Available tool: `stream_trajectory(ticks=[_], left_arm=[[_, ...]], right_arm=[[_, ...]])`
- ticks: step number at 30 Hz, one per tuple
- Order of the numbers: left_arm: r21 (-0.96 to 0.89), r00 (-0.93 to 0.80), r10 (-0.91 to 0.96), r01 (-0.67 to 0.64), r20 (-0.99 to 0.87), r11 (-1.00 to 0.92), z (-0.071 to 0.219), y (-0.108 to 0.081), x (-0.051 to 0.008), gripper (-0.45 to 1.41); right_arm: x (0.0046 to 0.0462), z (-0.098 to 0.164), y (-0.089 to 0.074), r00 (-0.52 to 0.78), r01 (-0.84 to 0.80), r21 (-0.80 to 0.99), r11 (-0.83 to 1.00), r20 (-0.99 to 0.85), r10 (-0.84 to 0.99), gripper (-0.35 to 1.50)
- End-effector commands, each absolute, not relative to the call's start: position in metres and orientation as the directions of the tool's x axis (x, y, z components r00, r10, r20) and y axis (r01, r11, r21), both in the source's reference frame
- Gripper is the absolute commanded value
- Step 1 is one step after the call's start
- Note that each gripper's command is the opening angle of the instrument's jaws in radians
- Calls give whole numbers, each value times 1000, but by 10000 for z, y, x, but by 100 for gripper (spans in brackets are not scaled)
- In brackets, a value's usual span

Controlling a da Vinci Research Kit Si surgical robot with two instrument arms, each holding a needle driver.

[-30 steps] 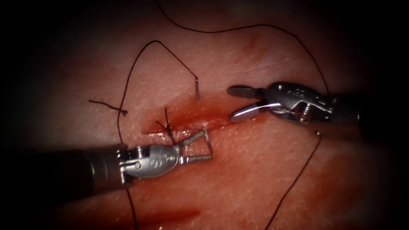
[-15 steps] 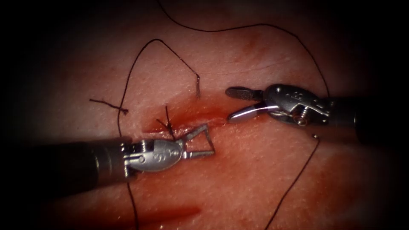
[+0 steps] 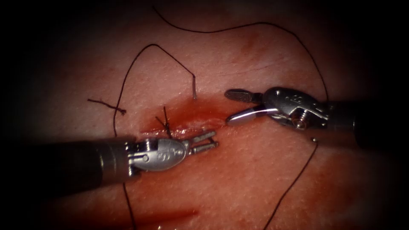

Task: Wound Closure
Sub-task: Pull the needle the rest of the way through skin with left hand

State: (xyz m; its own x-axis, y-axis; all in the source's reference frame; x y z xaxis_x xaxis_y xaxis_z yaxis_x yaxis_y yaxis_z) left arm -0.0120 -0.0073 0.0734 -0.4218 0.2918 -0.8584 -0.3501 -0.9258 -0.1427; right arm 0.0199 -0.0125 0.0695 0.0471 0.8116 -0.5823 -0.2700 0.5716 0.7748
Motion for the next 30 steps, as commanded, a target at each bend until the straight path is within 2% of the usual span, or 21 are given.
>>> stream_trajectory(ticks=[1,4,5,7,12,16,27,30], left_arm=[[-177,-403,322,-357,-856,-917,733,-71,-125,-45],[-291,-341,420,-369,-841,-883,719,-69,-124,-45],[-393,-288,507,-372,-812,-841,708,-66,-124,-45],[-485,-227,581,-365,-781,-795,697,-63,-123,-45],[-648,-111,705,-316,-700,-693,678,-53,-115,-45],[-748,-43,780,-252,-625,-614,665,-45,-106,-45],[-847,79,843,-29,-532,-531,599,-37,-107,-45],[-772,78,769,-41,-635,-634,570,-29,-107,-45]], right_arm=[[206,697,-125,46,-268,776,571,-581,812,101],[207,695,-128,39,-268,793,547,-558,829,101],[207,694,-131,40,-264,800,539,-549,835,101],[208,693,-133,64,-265,810,523,-527,848,101],[207,694,-136,59,-264,809,525,-529,846,106],[208,695,-139,42,-263,827,497,-505,862,91],[209,695,-150,35,-265,841,472,-481,876,79],[208,694,-152,35,-264,840,473,-482,875,79]])
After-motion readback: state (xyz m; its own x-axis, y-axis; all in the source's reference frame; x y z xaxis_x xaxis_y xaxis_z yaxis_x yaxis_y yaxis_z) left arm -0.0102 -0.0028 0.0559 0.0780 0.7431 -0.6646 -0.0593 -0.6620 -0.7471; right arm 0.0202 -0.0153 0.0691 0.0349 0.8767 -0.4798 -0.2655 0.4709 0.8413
